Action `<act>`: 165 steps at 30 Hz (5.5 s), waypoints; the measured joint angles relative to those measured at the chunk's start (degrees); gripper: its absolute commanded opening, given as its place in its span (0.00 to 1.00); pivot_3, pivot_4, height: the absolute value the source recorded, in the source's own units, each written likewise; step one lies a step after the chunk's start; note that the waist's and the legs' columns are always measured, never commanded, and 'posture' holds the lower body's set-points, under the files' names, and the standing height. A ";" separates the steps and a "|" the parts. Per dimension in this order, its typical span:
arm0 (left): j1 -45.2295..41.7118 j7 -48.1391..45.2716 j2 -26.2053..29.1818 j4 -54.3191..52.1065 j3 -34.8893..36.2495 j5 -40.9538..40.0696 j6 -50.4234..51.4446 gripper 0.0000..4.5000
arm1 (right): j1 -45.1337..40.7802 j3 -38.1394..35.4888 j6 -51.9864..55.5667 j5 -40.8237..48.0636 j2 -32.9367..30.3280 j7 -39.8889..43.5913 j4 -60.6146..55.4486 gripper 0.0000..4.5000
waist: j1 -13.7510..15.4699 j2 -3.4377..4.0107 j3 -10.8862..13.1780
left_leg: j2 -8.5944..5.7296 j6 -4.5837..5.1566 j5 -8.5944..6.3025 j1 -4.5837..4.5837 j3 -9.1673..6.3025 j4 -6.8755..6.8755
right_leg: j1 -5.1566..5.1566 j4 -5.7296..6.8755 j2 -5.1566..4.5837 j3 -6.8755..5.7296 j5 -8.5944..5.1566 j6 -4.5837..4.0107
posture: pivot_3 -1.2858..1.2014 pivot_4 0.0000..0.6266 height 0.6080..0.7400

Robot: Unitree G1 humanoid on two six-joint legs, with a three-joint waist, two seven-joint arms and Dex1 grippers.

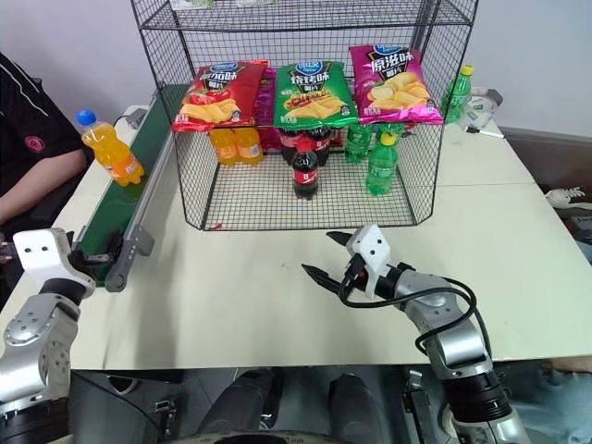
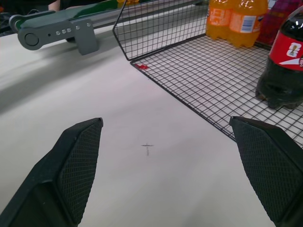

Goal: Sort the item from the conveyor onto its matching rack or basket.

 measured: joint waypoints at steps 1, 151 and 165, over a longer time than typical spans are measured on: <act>-0.23 0.00 0.02 0.09 0.00 0.00 0.00 1.00 | -0.02 0.00 -0.01 -0.17 0.00 -0.02 0.00 0.99 | 0.02 0.00 0.00 | 0.00 0.00 0.00 0.00 0.00 0.00 | -0.01 0.00 0.00 0.00 0.00 0.00 | 0.52 0.24 1.00; -8.00 -5.02 -4.00 1.79 -20.63 6.65 -7.99 0.99 | 3.93 -6.94 5.54 1.07 -6.67 -4.41 -11.53 1.00 | -0.01 -0.44 0.28 | 0.02 0.04 -0.01 -0.32 -0.04 0.82 | -0.07 0.40 0.17 0.06 0.35 0.38 | 0.52 0.24 1.00; 2.97 -6.71 3.12 -5.23 -8.69 1.18 -0.75 0.99 | -0.07 -8.52 7.31 6.21 -7.17 -1.11 -6.10 1.00 | 0.16 -0.40 0.30 | 0.02 0.07 -0.05 -0.31 -0.05 0.81 | -0.06 0.00 0.09 0.03 0.27 0.14 | 0.52 0.24 1.00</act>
